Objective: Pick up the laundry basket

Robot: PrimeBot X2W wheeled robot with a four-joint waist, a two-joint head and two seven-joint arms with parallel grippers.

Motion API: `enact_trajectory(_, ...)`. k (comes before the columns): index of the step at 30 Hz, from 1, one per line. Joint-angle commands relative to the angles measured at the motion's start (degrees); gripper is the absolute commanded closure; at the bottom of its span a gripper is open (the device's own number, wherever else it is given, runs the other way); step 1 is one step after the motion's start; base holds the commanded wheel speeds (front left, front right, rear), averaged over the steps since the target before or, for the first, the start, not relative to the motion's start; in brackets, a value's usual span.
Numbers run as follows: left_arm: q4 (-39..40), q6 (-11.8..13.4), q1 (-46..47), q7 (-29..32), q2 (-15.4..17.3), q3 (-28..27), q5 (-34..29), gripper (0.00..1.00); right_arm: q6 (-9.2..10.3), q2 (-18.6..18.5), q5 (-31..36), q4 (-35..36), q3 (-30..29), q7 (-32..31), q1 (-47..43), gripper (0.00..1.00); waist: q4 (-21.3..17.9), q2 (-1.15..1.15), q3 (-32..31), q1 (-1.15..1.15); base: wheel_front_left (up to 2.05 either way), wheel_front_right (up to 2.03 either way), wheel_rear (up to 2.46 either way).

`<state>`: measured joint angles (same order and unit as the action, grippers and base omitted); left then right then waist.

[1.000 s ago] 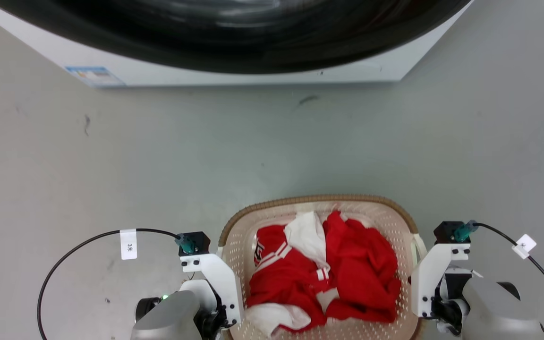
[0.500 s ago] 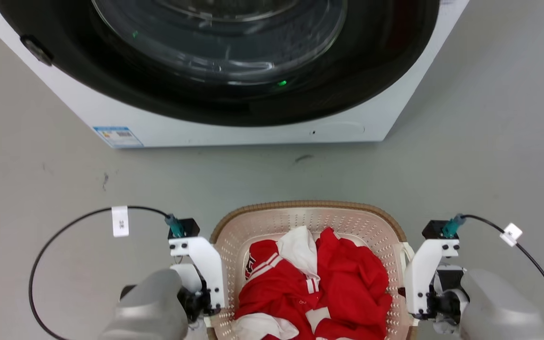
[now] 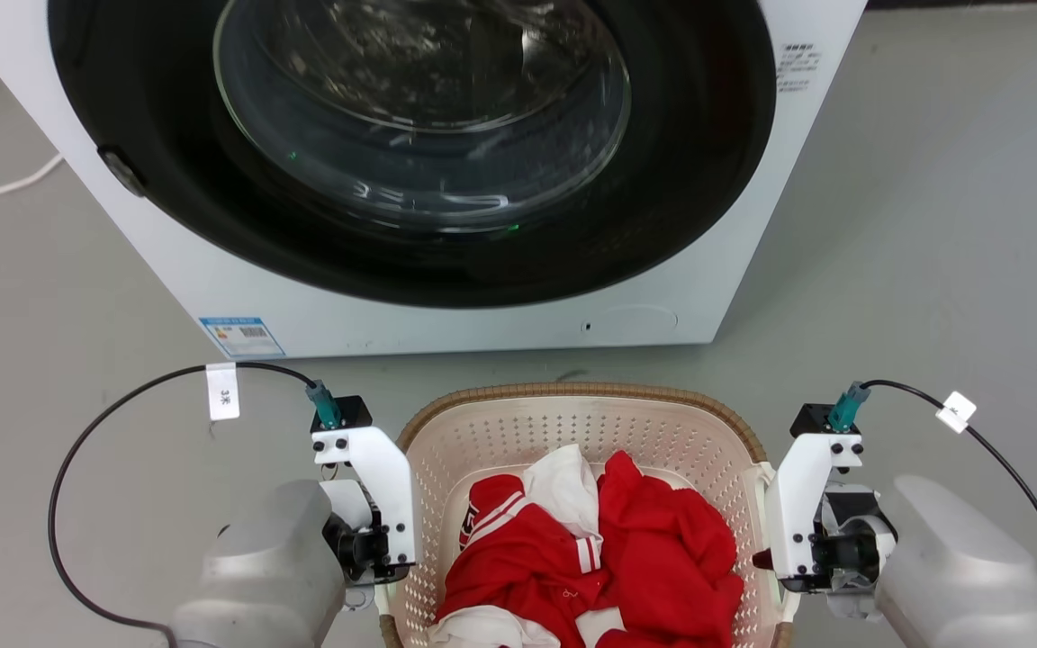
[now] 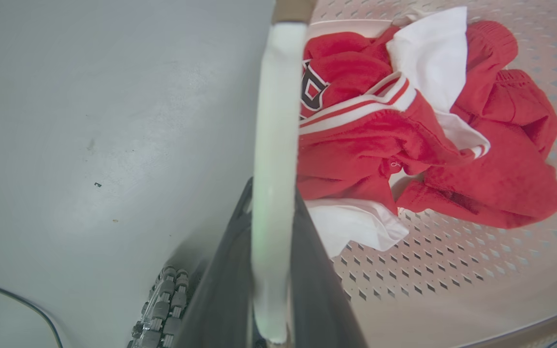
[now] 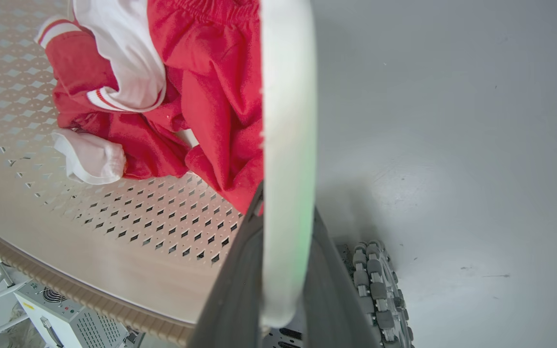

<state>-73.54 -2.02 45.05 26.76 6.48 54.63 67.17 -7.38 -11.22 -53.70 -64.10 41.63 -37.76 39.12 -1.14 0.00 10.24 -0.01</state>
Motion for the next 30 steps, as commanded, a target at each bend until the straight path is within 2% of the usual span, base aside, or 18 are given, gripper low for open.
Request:
enact_trajectory(1,0.1,-0.19,1.24,0.21,-0.02,-0.29,0.21,1.0,-0.2,0.39,-0.5,0.06,0.34,-0.7,0.75,1.0,0.0,0.0,-1.03,0.01,0.0,0.0,0.0)
enact_trajectory(16,-0.14,-0.76,0.85,6.08,1.32,-0.38,1.35,1.0,-0.2,2.56,-3.07,-3.86,2.33,-7.17,2.47,1.0,0.0,0.0,-8.27,0.01,0.0,0.0,0.0)
enact_trajectory(30,-0.25,-1.01,-1.46,9.21,2.05,-0.67,2.44,1.0,-0.19,3.48,-3.23,-6.7,3.34,-6.94,2.96,1.0,-0.12,0.0,-11.87,0.01,0.0,0.0,0.0)
